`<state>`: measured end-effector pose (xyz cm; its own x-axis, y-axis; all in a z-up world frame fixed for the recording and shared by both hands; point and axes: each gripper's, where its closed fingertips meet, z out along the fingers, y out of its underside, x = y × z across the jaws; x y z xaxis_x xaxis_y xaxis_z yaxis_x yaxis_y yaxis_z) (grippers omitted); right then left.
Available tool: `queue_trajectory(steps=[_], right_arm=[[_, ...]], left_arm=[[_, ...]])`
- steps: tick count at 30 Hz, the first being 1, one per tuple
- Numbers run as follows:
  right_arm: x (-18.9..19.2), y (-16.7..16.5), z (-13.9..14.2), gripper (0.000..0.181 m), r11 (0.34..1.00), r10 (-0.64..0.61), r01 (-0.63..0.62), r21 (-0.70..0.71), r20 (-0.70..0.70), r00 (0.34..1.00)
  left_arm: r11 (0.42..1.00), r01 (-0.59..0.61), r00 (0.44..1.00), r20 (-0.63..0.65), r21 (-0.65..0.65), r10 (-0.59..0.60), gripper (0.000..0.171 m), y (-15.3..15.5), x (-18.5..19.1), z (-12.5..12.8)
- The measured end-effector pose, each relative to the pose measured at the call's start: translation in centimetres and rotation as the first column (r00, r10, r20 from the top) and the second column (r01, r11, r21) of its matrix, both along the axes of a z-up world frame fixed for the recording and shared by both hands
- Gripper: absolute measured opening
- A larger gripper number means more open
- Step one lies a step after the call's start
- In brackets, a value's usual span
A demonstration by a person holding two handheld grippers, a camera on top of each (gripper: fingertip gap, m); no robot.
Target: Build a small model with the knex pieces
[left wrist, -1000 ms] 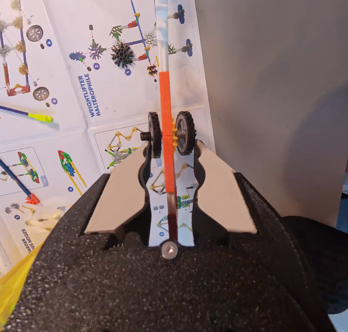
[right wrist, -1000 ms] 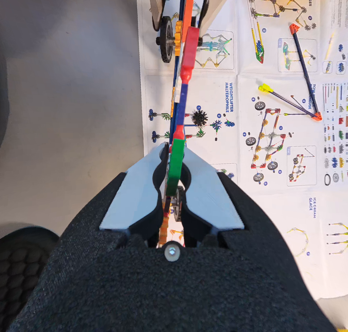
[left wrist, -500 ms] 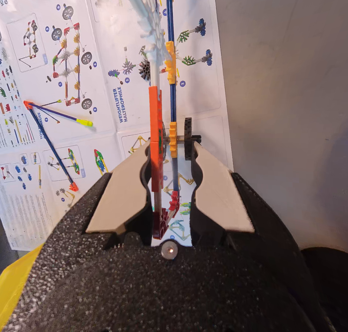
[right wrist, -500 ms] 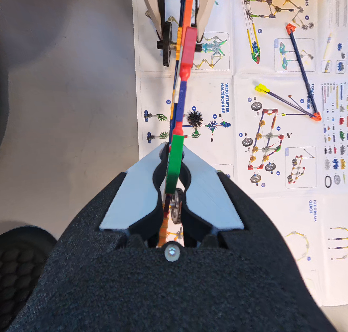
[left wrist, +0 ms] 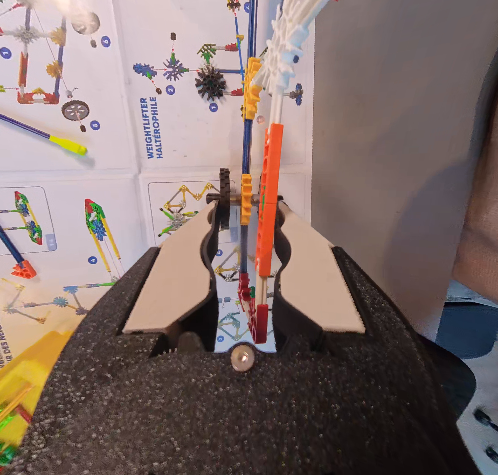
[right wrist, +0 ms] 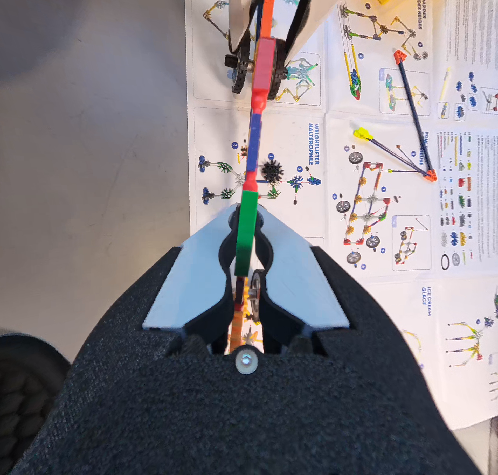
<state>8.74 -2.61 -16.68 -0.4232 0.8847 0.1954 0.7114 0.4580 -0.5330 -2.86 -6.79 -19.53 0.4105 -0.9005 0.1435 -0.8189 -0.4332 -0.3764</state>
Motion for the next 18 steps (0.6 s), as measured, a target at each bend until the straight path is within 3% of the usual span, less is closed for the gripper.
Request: queue_trajectory(steps=[5, 13, 18], right_arm=[[-0.1, 0.1, 0.0, 0.006, 0.998, -0.003, 0.005, -0.056, 0.035, 0.999], [0.2, 0.5, 0.9, 0.018, 0.994, -0.003, 0.009, -0.109, 0.054, 0.999], [2.7, 1.8, 2.7, 0.02, 0.994, -0.043, 0.045, -0.099, 0.029, 0.999]], left_arm=[[0.988, 0.04, 0.995, -0.092, 0.147, -0.027, 0.048, -0.1, -0.6, 0.2], [0.984, -0.009, 0.999, -0.042, 0.179, 0.016, 0.047, -0.4, -1.4, 0.4], [0.977, -0.068, 0.997, 0.033, 0.201, 0.063, 0.04, -1.1, -2.6, 1.9]])
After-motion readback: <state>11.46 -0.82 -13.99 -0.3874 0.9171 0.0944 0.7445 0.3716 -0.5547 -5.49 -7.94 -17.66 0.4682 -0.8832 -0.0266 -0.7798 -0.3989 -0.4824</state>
